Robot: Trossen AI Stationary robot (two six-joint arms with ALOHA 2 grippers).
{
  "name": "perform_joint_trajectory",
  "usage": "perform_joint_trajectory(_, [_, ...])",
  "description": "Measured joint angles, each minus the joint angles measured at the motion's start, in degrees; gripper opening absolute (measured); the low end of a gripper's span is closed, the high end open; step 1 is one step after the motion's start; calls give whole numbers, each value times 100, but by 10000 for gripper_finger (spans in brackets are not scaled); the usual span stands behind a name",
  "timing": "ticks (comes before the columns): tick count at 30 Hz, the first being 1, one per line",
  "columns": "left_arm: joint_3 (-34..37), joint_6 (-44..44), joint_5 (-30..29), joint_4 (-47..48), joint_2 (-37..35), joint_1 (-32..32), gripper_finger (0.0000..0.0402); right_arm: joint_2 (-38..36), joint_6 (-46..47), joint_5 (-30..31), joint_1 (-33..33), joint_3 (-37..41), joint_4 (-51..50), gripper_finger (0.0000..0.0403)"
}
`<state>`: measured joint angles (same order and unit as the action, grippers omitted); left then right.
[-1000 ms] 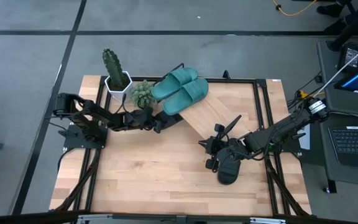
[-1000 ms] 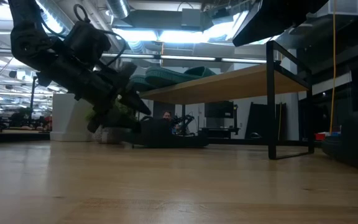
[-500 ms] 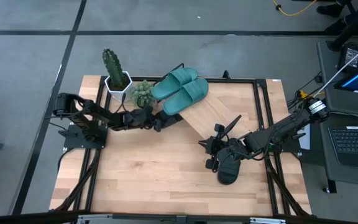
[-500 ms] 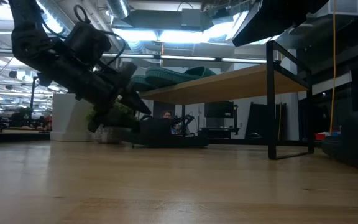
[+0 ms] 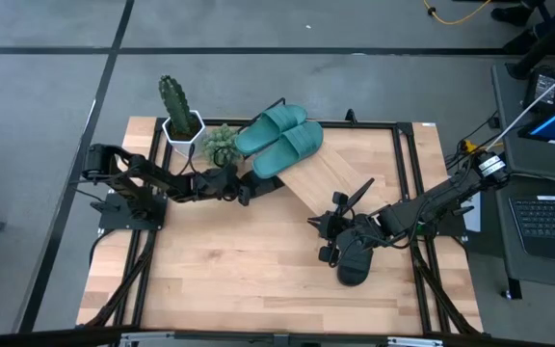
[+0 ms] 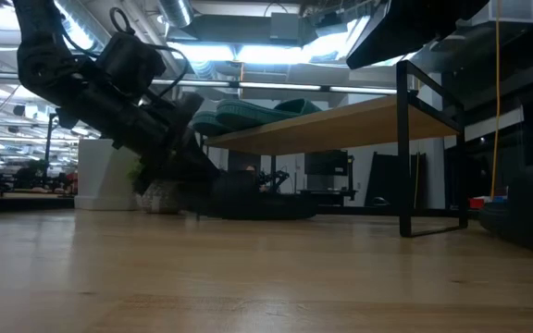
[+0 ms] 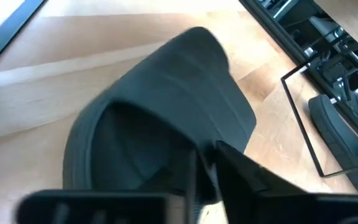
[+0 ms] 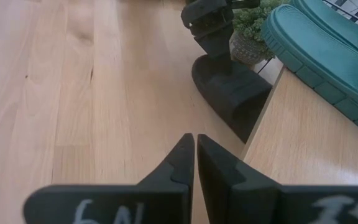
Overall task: Pick and place slides into the shelf
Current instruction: Put the top black slides on the shelf
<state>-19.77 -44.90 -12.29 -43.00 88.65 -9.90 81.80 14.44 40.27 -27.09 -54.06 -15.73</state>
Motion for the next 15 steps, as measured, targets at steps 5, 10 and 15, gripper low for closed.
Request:
perform_joint_trajectory(5, [0,198,31,-16,-5,93,10,0,4,0,-53,0,0,23])
perform_joint_trajectory(10, [0,200,282,-14,-9,102,4,0,30,-2,-170,0,0,23])
perform_joint_trajectory(15, [0,194,582,-3,-69,97,2,0,44,-2,-289,0,2,23])
